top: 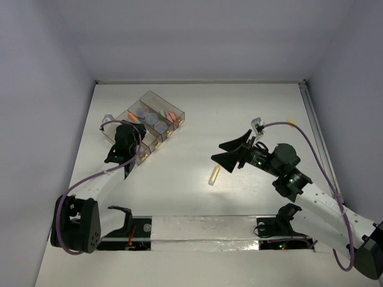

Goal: Sort the stationery into containers
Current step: Place the pen in the storage box.

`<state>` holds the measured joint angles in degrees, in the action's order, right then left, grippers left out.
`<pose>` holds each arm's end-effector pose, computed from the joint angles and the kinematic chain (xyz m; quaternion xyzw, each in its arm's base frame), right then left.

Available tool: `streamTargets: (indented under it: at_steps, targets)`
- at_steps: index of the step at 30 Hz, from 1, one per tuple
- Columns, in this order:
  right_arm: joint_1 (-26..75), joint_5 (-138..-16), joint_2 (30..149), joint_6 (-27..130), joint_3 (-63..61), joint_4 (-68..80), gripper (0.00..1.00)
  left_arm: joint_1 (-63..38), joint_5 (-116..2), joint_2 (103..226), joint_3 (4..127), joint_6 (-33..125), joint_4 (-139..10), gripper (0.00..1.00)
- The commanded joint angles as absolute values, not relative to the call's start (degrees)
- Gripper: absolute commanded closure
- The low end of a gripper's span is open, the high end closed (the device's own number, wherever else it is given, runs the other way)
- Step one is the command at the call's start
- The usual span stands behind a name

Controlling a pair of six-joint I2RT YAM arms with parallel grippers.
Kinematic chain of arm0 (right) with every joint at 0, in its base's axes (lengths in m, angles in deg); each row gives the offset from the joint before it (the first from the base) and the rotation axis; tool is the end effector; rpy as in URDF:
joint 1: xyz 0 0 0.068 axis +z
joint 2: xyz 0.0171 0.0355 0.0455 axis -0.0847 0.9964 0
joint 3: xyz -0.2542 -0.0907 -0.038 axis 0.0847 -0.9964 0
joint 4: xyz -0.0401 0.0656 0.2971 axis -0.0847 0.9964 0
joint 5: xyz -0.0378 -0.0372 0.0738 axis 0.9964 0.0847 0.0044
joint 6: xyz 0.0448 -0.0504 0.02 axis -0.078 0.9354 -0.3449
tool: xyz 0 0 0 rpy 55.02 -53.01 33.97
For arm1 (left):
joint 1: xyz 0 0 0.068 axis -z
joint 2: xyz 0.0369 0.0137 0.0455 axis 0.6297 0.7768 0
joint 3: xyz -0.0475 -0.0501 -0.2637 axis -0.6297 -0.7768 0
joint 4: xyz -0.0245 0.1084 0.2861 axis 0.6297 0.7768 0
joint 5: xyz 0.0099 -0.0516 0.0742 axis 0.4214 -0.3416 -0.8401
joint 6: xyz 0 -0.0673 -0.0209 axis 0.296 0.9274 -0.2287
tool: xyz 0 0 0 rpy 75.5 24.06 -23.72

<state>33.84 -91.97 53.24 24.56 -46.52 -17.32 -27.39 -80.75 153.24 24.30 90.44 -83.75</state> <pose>0.1879 0.1783 0.3007 -0.1739 0.6378 0.5377 0.5232 0.3068 -0.0473 0.2118 -0.3678 0.6838 -0.2552 0.5762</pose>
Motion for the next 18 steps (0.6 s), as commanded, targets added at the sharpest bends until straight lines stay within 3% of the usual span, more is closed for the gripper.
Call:
streamTargets:
  at_steps: [1,10,18]
  targets:
    - [33.90,-89.07,52.06,26.94,-45.98,-12.89,0.06,-28.22,-81.59,155.72,26.14,90.79,-85.74,1.00]
    - [33.90,-86.08,50.04,28.96,-45.18,-9.10,0.06,-28.75,-83.35,161.79,27.90,89.48,-85.39,1.00]
    - [33.90,-85.73,51.18,29.22,-44.13,-9.45,0.06,-29.27,-83.79,163.54,27.90,89.47,-85.92,0.85]
